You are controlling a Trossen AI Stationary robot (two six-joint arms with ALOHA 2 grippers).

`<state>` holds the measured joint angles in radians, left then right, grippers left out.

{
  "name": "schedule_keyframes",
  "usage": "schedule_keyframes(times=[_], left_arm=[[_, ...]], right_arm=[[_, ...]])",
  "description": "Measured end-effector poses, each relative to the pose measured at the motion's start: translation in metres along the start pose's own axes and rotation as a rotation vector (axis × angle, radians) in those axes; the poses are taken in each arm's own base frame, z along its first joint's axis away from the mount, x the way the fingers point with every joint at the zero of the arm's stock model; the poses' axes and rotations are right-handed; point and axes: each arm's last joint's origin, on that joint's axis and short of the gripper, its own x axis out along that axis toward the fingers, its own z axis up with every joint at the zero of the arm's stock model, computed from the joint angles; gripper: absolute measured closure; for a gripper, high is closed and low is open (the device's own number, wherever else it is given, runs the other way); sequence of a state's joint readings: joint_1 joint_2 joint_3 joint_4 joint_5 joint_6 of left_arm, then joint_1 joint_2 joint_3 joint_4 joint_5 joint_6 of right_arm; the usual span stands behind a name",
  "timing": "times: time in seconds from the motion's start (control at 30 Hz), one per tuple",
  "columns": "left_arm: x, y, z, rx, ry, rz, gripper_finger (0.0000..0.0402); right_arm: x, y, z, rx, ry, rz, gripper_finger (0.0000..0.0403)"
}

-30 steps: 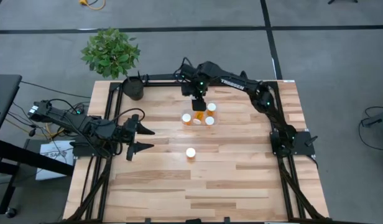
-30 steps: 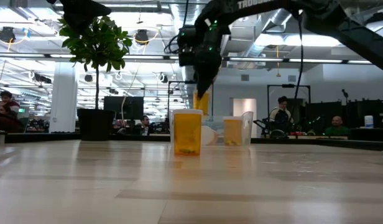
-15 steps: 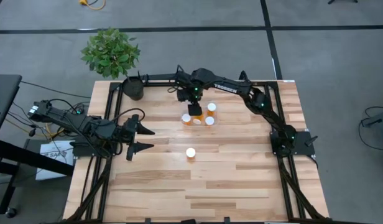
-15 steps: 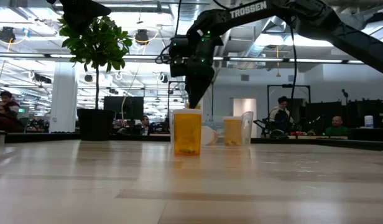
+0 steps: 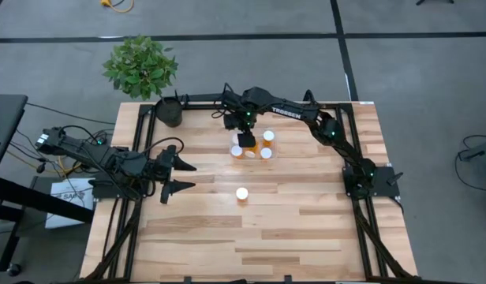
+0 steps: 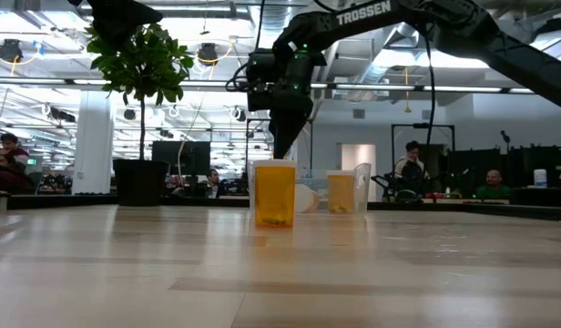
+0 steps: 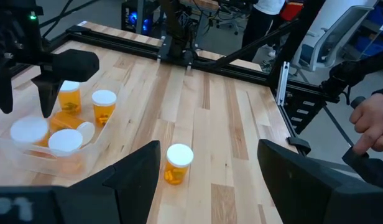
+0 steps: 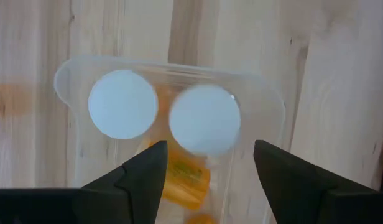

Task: Pick and place pill bottles into a basket
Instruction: Put the orange pill bottle into the transparent bin

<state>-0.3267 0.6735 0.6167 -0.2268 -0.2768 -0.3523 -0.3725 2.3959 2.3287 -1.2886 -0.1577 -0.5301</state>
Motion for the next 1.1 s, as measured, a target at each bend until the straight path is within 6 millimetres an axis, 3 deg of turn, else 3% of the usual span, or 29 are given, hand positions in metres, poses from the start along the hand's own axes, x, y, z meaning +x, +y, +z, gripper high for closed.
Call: schedule_keyframes(times=[0.27, 0.5, 0.7, 0.9, 1.1], left_arm=[[0.000, 0.000, 0.000, 0.000, 0.000, 0.000, 0.0143], [0.000, 0.000, 0.000, -0.001, 0.003, -0.009, 0.0143], [0.000, -0.001, -0.004, 0.024, 0.051, -0.049, 0.0143], [0.000, 0.000, -0.003, 0.045, 0.040, -0.019, 0.0143], [-0.015, -0.008, 0.022, 0.056, -0.227, -0.100, 0.0143]], right_arm=[[0.000, 0.000, -0.002, 0.052, 0.038, -0.035, 0.0168], [-0.024, 0.010, -0.009, 0.152, 0.097, -0.026, 0.0168], [-0.079, 0.029, -0.020, 0.247, 0.050, 0.021, 0.0168], [-0.155, 0.056, -0.029, 0.307, -0.206, 0.091, 0.0168], [-0.222, 0.099, -0.033, 0.227, -0.476, 0.066, 0.0168]])
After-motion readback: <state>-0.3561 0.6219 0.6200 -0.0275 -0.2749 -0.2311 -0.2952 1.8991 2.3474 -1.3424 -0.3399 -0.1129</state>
